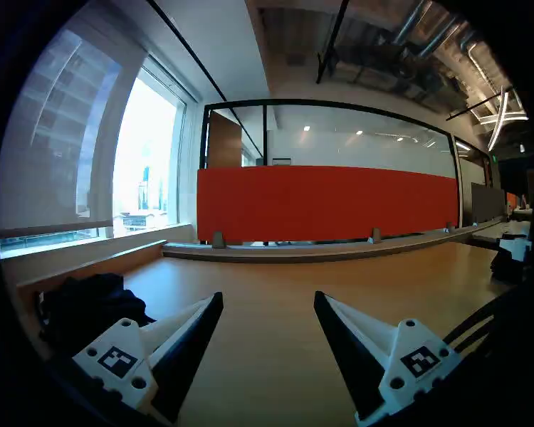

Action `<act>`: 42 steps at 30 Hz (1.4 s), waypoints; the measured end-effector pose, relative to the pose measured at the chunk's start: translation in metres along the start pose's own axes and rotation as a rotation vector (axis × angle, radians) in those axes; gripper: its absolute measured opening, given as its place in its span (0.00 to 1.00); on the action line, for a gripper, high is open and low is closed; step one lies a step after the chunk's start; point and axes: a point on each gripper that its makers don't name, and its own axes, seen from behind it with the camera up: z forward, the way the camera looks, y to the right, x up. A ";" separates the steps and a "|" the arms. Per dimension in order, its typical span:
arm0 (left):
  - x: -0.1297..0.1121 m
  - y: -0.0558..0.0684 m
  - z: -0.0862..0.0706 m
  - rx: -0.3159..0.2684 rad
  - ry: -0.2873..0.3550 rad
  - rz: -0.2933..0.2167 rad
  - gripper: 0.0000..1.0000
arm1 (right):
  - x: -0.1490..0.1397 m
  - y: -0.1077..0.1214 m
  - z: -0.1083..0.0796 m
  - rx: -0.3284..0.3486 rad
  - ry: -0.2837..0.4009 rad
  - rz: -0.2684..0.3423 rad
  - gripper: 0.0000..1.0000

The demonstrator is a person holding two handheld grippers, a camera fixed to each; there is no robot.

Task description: Fold towel

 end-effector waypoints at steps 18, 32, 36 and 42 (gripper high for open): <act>0.001 0.000 -0.001 0.000 0.000 0.000 0.95 | -0.001 0.000 0.000 0.000 0.000 0.000 1.00; 0.010 -0.001 -0.003 0.000 -0.003 0.000 0.95 | 0.000 0.000 0.000 0.000 0.000 0.000 1.00; 0.014 -0.002 -0.004 0.000 -0.004 0.001 0.94 | 0.000 0.000 0.000 0.000 0.000 0.000 1.00; 0.017 -0.002 -0.005 -0.001 -0.005 0.001 0.95 | 0.000 0.000 0.000 0.000 0.000 0.000 1.00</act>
